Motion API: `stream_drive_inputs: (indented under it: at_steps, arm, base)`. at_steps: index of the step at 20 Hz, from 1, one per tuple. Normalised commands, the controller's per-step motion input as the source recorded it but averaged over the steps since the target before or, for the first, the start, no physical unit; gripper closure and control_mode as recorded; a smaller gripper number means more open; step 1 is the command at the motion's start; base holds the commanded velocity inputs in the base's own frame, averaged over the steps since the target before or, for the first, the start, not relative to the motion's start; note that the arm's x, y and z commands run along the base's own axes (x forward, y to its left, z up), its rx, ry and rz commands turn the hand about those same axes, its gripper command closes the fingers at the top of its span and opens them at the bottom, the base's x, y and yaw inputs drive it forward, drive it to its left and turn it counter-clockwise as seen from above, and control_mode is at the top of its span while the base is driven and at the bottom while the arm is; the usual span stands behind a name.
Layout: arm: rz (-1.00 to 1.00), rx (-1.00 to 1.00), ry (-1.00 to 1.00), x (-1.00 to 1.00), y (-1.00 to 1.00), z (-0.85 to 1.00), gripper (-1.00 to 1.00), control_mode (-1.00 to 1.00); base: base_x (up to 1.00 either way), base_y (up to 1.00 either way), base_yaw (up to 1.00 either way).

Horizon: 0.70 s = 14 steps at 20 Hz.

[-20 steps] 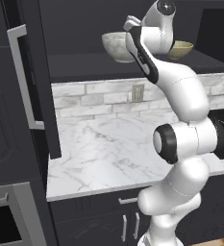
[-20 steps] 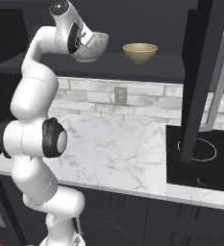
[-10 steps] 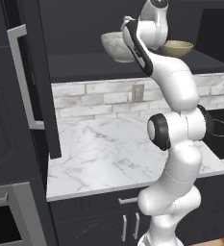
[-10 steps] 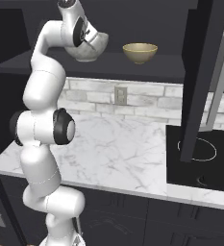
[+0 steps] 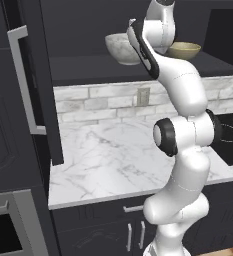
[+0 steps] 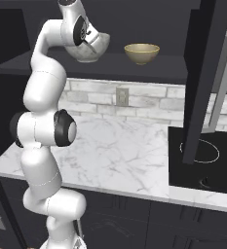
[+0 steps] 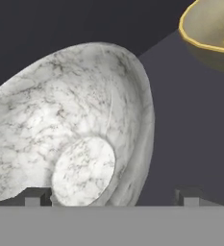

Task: Take the smaller bowl and place it next to the appetizer plate on the dining counter , and place the larger bowl next to the plate with cooked food.

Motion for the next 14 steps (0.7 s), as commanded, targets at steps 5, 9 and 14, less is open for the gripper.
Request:
stream_drive_inputs:
  at_steps: [5, 9, 14]
  arm:
    - [0.00, 0.00, 0.00, 0.00, 0.00, -0.01, 1.00, -1.00]
    - [0.00, 0.00, 0.00, 0.00, 0.01, 0.00, 1.00, -1.00]
    - [0.00, 0.00, 0.02, -0.54, 0.00, -0.02, 1.00, -1.00]
  base:
    - [0.00, 0.00, 0.00]
    - [0.00, 0.00, 0.00]
    - [0.00, 0.00, 0.00]
